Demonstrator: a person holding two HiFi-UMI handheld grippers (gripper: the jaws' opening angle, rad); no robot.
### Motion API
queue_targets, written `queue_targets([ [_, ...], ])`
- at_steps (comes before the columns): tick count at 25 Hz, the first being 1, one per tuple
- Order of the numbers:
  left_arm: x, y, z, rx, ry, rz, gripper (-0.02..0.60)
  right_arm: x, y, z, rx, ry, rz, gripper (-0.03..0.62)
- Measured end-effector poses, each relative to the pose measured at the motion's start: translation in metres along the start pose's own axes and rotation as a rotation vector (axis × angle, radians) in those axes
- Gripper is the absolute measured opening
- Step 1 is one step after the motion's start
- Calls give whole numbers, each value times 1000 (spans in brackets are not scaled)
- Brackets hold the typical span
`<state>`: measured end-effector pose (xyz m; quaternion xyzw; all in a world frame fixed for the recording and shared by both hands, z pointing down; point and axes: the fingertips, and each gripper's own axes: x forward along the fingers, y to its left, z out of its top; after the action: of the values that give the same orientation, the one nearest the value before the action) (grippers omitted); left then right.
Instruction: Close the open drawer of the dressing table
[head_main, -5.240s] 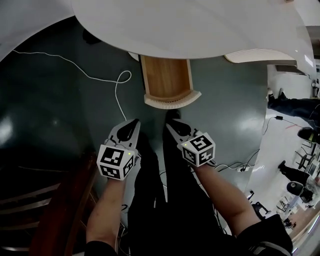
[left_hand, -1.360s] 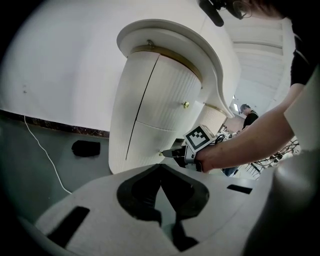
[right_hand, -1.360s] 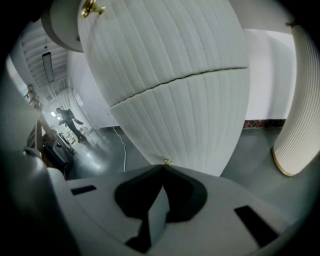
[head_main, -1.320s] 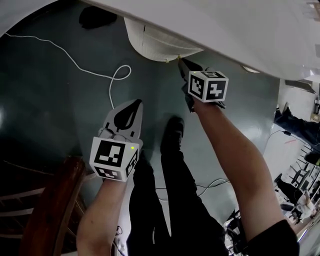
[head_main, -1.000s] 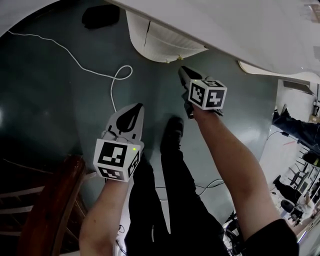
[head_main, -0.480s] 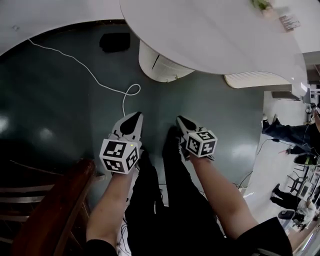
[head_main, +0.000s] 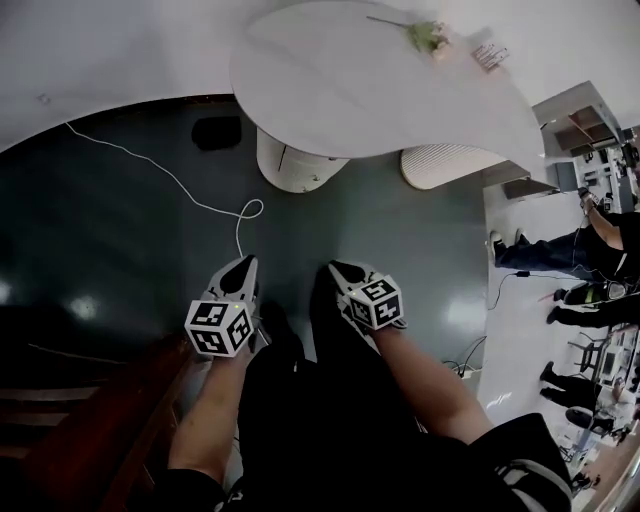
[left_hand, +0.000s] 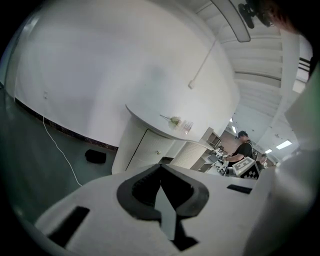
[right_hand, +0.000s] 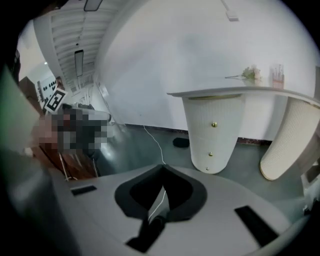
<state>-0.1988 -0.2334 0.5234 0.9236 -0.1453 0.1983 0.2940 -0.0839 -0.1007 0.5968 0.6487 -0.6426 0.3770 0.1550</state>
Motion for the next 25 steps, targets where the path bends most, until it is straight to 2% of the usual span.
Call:
queue_targets([
  [3,-20,-19,16,35,14,-7,3,-31,21,27,-49,-23,12,6],
  [6,-32,-35,44,119,-5,-29,3,-49,30,56,-98,-68,15,6],
  [9,-40,-48,58,181,-17,-42,3,-63,36,64,-116,-81,17,6],
  [13,-46,-58,70,186,-31,-38,3,-82,45,76,-92,-121,64,6],
  [17,-45,-81,71,200,-23,-51,3,-105,49,85,-150,-140,113,5],
  [19,-43,-94,73,220,-20,-49,3,-119,44,89,-179,-156,111,5],
  [25,-20,-145,81,269,-49,-8,3,-180,-6,94,-173,-274,76,5],
])
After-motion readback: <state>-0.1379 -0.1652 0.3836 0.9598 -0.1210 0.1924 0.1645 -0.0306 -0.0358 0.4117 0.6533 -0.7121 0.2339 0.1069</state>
